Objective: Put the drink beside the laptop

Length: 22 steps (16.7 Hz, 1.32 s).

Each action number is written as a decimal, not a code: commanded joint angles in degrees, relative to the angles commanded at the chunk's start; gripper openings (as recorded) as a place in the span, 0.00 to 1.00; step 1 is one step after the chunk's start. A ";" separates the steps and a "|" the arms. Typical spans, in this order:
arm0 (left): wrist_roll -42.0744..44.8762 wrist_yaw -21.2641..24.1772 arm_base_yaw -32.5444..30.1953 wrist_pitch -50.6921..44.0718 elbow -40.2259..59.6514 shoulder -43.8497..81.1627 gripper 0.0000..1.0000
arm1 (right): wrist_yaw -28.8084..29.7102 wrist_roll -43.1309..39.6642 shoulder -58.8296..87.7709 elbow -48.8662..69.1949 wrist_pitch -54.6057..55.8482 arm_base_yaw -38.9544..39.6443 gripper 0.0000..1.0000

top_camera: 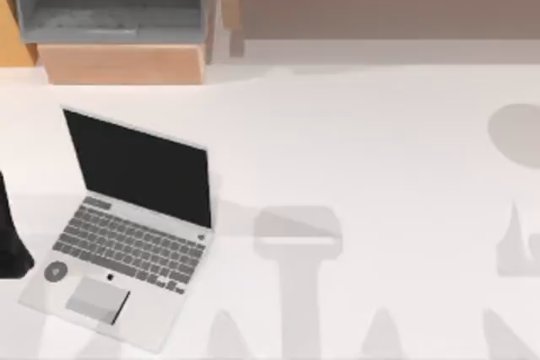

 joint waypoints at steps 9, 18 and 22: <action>0.00 0.00 0.00 0.00 0.00 0.00 1.00 | -3.59 -0.44 16.14 2.85 13.84 -3.75 1.00; 0.00 0.00 0.00 0.00 0.00 0.00 1.00 | -12.26 -1.53 62.34 9.61 50.53 -14.66 1.00; 0.00 0.00 0.00 0.00 0.00 0.00 1.00 | -16.44 -1.92 82.23 12.63 66.58 -19.05 1.00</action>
